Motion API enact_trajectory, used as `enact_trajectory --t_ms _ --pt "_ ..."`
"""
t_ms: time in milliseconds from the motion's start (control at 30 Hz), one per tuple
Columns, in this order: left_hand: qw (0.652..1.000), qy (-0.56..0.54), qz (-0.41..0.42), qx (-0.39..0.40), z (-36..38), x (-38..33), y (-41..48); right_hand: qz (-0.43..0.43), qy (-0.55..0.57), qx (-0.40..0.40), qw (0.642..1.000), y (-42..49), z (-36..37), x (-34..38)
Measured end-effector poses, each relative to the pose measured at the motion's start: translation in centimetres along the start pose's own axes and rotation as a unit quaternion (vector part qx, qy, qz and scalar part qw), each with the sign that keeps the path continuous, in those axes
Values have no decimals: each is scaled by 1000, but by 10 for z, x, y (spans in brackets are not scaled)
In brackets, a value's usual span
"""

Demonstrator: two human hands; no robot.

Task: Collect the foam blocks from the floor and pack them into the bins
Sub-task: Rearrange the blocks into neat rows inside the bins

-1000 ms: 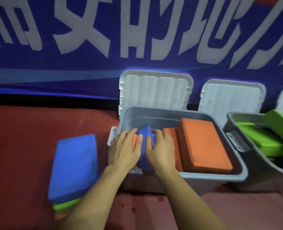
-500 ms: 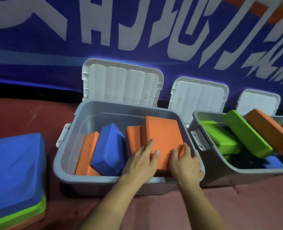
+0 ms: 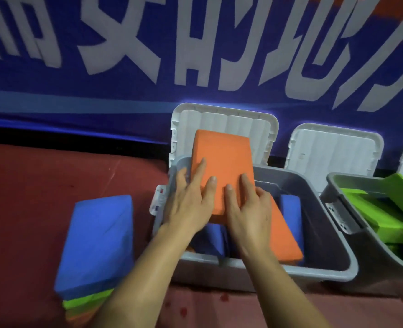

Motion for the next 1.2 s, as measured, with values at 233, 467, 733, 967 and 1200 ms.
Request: enact_trajectory --t_ms 233,467,733,967,1200 --pt "991 52 -70 -104 -115 101 8 -38 81 85 992 -42 103 114" --pt "964 113 -233 -61 -152 191 -25 -80 19 275 958 -93 158 152" --pt "972 115 -100 -177 -109 145 -5 -78 28 152 985 -65 121 114" --pt "997 46 56 -22 13 38 -8 55 -86 78 992 -13 31 -11" --pt "967 121 -48 217 131 -8 -8 233 -179 145 945 -3 -41 -127"
Point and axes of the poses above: each hand's wrist, its own y-axis towards the middle knuckle, its own z-axis out of the palm, x = y × z, the point moved 1 cm from there along y, towards the middle knuckle, and after that the axes turned 14 degrees about -z, right-handed, at the moved point
